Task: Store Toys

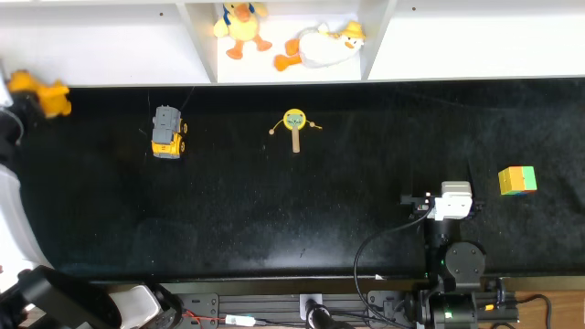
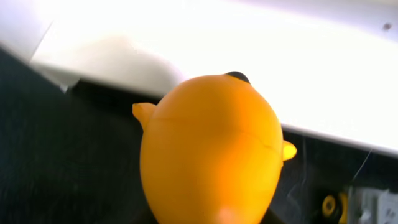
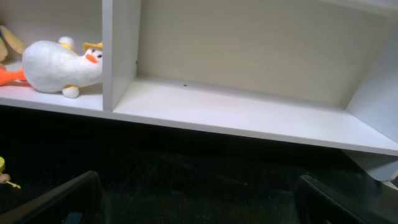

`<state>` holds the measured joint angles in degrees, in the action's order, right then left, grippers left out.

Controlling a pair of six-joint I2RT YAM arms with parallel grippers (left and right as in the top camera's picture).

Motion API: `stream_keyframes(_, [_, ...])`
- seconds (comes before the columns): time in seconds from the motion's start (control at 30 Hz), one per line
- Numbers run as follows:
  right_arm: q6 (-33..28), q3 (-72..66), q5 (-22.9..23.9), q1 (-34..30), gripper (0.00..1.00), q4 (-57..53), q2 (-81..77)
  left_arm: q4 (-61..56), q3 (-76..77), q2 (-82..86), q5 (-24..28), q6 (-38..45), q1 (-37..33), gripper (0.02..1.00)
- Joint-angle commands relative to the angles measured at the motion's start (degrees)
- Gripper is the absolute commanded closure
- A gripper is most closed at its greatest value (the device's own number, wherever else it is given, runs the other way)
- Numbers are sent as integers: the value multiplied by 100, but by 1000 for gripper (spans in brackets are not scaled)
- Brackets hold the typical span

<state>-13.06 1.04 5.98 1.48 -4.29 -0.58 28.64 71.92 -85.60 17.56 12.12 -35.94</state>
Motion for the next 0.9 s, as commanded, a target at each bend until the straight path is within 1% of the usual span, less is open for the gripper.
stream_keyframes(0.03, [66, -79, -42, -33, 5, 28, 33, -247, 133, 146, -487, -568, 345, 825])
stream_keyframes(0.1, [66, -79, -42, -33, 5, 28, 33, -420, 133, 146, -732, -664, 505, 822])
stream_keyframes(0.23, [66, -79, -42, -33, 5, 28, 33, -741, 133, 127, -898, -756, 706, 809])
stream_keyframes(0.5, [66, -79, -42, -33, 5, 28, 33, -1182, 136, -247, -931, -944, 774, 787])
stream_keyframes(0.9, [66, -79, -42, -33, 5, 28, 33, -1329, 385, -911, -861, -1078, 824, 787])
